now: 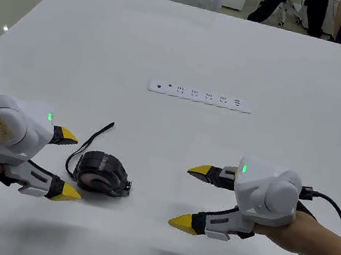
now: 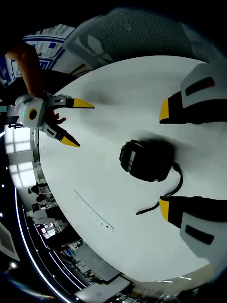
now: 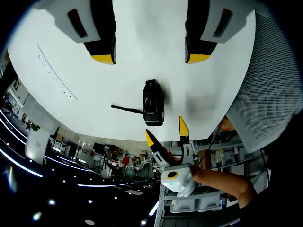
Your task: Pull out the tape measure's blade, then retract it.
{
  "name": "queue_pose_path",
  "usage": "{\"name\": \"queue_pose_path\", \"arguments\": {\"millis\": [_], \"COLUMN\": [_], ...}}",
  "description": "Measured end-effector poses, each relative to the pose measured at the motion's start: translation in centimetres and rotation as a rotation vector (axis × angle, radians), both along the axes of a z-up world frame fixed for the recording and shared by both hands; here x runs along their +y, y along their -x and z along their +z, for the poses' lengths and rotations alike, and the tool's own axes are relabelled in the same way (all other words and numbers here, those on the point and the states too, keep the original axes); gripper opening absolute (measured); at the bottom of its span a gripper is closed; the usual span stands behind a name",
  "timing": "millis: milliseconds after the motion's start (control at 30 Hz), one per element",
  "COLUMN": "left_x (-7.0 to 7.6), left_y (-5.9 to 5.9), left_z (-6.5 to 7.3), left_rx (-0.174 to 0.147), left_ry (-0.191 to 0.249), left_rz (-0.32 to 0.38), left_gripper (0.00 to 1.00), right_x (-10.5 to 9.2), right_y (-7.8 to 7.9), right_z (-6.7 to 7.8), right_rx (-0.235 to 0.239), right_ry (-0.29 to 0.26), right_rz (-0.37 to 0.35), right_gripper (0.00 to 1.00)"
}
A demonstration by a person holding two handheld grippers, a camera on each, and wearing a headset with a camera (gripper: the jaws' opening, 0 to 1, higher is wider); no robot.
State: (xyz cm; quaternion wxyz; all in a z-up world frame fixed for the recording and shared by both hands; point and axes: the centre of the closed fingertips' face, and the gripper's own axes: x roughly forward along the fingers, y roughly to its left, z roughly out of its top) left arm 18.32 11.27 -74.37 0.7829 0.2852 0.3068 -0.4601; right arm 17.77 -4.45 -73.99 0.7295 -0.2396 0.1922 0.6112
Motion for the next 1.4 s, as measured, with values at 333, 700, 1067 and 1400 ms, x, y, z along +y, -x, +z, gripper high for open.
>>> {"name": "queue_pose_path", "arguments": {"millis": [333, 700, 1067, 1400], "left_x": [-0.8, -1.3, -1.5, -1.6], "left_y": [-0.9, -1.2, -1.3, -1.4], "left_z": [0.1, -0.3, -1.1, -1.9], "left_rx": [-0.001, 0.005, 0.028, 0.054], "left_ry": [-0.006, -0.033, -0.066, -0.098], "left_rz": [-0.029, -0.074, -0.125, -0.154], "left_gripper": [0.55, 0.47, 0.42, 0.41], "right_x": [0.9, 1.7, 3.2, 4.4], "right_y": [-0.8, -1.5, -1.8, -2.2], "right_z": [-0.6, -1.6, -2.5, -3.2], "right_rx": [0.002, 0.005, 0.014, 0.019], "right_ry": [0.013, 0.031, 0.035, 0.049], "right_rz": [0.009, 0.026, 0.052, 0.065], "right_gripper": [0.53, 0.49, 0.45, 0.39]}}
